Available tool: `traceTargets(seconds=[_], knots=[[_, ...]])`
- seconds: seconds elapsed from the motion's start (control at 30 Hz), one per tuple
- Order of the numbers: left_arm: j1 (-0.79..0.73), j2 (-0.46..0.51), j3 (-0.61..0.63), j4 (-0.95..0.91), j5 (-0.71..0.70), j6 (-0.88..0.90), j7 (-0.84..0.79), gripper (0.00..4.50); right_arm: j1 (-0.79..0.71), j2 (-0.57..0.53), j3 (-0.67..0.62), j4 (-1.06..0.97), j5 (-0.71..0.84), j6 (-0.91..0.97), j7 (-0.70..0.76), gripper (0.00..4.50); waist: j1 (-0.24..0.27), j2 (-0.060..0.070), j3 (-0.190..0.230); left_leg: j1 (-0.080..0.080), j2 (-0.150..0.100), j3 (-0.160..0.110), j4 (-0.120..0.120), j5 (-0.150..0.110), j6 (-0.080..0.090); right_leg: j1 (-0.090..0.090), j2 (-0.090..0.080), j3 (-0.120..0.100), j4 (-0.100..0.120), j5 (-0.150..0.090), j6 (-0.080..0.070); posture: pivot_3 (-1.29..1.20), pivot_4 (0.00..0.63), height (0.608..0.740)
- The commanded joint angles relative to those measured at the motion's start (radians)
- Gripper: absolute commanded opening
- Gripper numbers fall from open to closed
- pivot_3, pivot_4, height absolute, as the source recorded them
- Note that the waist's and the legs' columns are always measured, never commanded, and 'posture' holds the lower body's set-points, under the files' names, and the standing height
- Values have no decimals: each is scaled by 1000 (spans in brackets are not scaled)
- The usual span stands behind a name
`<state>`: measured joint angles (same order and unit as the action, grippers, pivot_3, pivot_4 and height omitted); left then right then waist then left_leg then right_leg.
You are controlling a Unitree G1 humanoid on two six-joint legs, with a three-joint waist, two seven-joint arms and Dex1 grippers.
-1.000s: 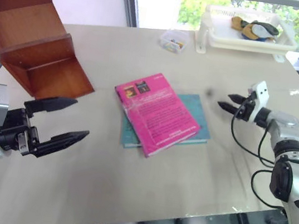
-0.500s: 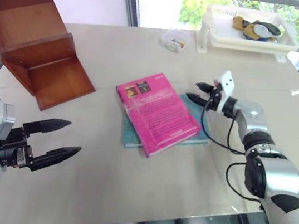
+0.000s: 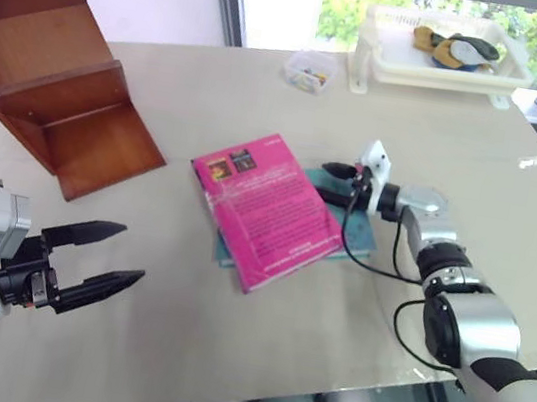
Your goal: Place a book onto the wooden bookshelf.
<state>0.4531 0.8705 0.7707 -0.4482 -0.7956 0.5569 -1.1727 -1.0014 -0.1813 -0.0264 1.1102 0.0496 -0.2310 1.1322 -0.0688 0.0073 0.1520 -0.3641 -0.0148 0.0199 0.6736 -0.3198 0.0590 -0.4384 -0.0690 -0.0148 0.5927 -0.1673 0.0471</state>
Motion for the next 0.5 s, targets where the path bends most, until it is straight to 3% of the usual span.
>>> traceTargets(seconds=[0.03, 0.5], knots=[[-9, 0, -3, 4, 3, -13, -5, 4453, 6, 7, 2, -82, 34, 22, 23, 3146, 0, 0, 0, 0, 0, 0, 0, 0, 0, 0, 0, 0, 0, 0, 0, 0, 150, 740], [-48, 3, -32, 27, 13, -18, -10, 4453, 66, 1, 54, -195, 31, 58, 20, 3146, 1, 0, 0, 0, 0, 0, 0, 0, 0, 0, 0, 0, 0, 0, 0, 0, 150, 740]])
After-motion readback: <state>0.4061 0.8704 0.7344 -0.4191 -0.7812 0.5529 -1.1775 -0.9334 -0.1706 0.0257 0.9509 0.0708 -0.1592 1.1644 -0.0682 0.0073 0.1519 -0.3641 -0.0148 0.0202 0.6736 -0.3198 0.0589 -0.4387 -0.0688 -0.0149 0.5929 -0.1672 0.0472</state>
